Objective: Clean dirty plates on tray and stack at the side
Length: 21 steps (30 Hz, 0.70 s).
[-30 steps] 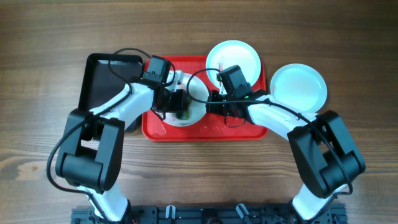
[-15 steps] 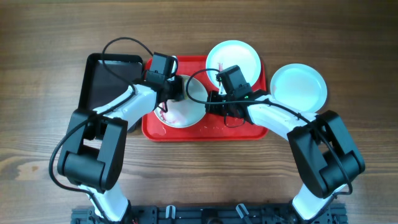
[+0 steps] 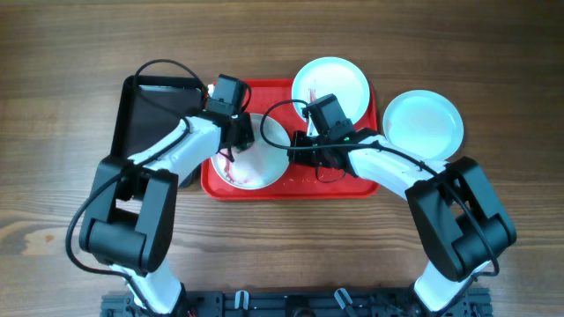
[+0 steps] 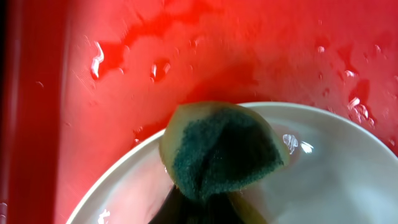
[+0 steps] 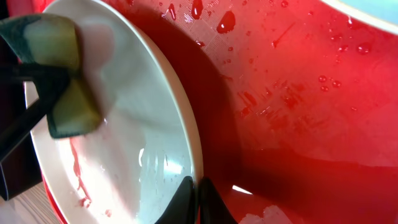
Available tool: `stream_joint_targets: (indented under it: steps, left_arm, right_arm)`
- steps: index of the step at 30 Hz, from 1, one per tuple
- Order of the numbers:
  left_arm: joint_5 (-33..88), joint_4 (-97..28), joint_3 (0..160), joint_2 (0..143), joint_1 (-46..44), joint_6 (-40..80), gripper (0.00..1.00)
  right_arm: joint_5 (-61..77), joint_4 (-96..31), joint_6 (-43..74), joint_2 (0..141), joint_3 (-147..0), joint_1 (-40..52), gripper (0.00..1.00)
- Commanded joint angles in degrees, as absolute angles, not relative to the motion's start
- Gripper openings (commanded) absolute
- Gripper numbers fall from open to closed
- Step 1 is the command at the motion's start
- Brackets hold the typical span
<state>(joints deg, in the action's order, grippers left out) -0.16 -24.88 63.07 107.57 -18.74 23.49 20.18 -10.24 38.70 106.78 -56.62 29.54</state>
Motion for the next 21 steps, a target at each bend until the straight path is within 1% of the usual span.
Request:
stream_joint_targets:
  steps: [1, 4, 6, 8, 10, 13, 16, 18, 21]
  left_arm:
    - [23.22, -27.22, 61.01, 109.84, -18.52, 17.98, 0.04]
    - [29.39, -26.79, 61.04, 109.84, -18.46, 16.84, 0.04]
    - [30.48, -25.93, 61.06, 109.84, -18.46, 16.84, 0.04]
    - [29.08, -24.14, 61.08, 109.84, -18.11, 16.71, 0.04]
    - [23.97, -23.18, 61.21, 109.84, -17.56, 17.3, 0.04]
    - [8.38, -24.23, 61.98, 109.84, -16.67, 20.56, 0.04]
    - [-3.4, -28.75, 63.75, 109.84, -16.49, 21.71, 0.04]
    - [-9.37, -33.43, 65.6, 109.84, -16.6, 22.28, 0.04]
    - [-14.26, -38.83, 67.51, 109.84, -16.67, 24.6, 0.04]
  right_arm:
    - [20.49, -10.74, 37.54, 107.92, -56.55, 29.54, 0.04]
    - [20.49, -10.83, 37.5, 107.92, -56.55, 29.54, 0.04]
    - [20.49, -11.05, 37.5, 107.92, -56.55, 29.54, 0.04]
    - [20.49, -11.14, 37.52, 107.92, -56.55, 29.54, 0.04]
    - [20.49, -11.14, 37.52, 107.92, -56.55, 29.54, 0.04]
    - [20.49, -11.14, 37.52, 107.92, -56.55, 29.54, 0.04]
    - [20.49, -11.2, 37.54, 107.92, -56.55, 29.54, 0.04]
    - [20.49, -11.16, 37.54, 107.92, -56.55, 29.54, 0.04]
    - [20.49, -11.16, 37.54, 107.92, -56.55, 29.54, 0.04]
